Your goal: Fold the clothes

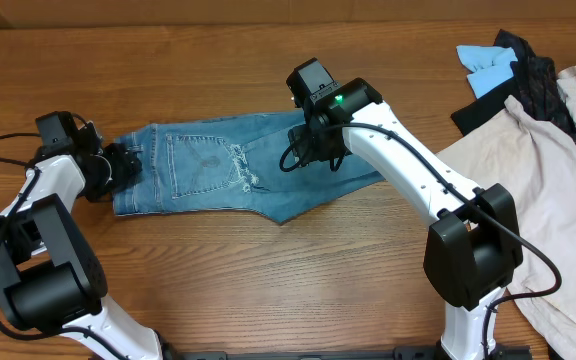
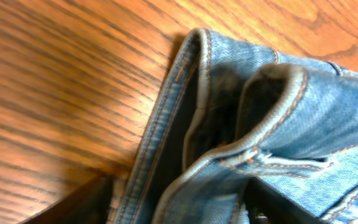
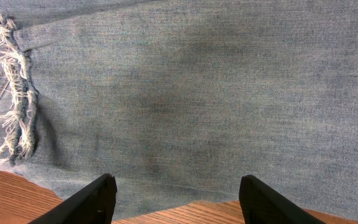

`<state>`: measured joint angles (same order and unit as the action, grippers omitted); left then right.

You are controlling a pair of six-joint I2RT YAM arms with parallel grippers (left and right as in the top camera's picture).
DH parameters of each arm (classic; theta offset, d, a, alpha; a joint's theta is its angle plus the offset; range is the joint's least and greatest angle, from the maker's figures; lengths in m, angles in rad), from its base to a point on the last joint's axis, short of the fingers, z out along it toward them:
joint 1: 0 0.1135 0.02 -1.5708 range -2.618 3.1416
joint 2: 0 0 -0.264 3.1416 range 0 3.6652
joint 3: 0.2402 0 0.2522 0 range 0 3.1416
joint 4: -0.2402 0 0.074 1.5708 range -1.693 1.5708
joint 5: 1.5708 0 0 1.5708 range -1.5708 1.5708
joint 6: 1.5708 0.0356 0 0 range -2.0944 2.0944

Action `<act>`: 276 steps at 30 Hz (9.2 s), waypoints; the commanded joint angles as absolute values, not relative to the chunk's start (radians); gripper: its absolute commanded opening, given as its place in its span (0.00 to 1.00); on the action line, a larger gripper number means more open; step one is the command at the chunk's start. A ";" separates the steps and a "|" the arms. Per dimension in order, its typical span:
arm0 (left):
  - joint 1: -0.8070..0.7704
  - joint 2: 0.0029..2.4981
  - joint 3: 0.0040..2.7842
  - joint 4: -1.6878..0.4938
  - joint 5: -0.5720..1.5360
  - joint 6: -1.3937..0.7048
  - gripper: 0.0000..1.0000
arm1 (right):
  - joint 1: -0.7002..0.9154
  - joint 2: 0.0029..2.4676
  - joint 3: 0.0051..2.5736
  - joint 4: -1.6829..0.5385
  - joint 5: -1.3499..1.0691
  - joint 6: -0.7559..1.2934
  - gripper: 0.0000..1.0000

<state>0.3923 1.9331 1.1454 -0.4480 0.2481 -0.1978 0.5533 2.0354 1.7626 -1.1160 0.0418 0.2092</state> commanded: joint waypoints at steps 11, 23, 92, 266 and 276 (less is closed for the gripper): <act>0.405 2.062 1.100 -0.545 0.334 -0.186 0.05 | 0.558 1.991 1.791 -1.113 0.053 0.210 0.67; 0.594 1.909 1.390 -0.793 0.341 -0.187 0.04 | 0.327 1.904 1.821 -1.129 0.104 0.303 0.67; -0.031 2.085 2.107 -1.267 -0.022 -0.345 0.04 | 0.141 1.893 1.819 -1.278 0.058 0.281 0.67; 0.289 2.204 1.369 -1.193 -0.039 -0.179 0.49 | 0.654 2.235 1.785 -0.764 -0.024 0.014 0.73; 0.289 2.022 1.489 -1.198 0.094 -0.113 0.53 | 0.551 2.233 1.785 -1.038 0.073 0.033 0.59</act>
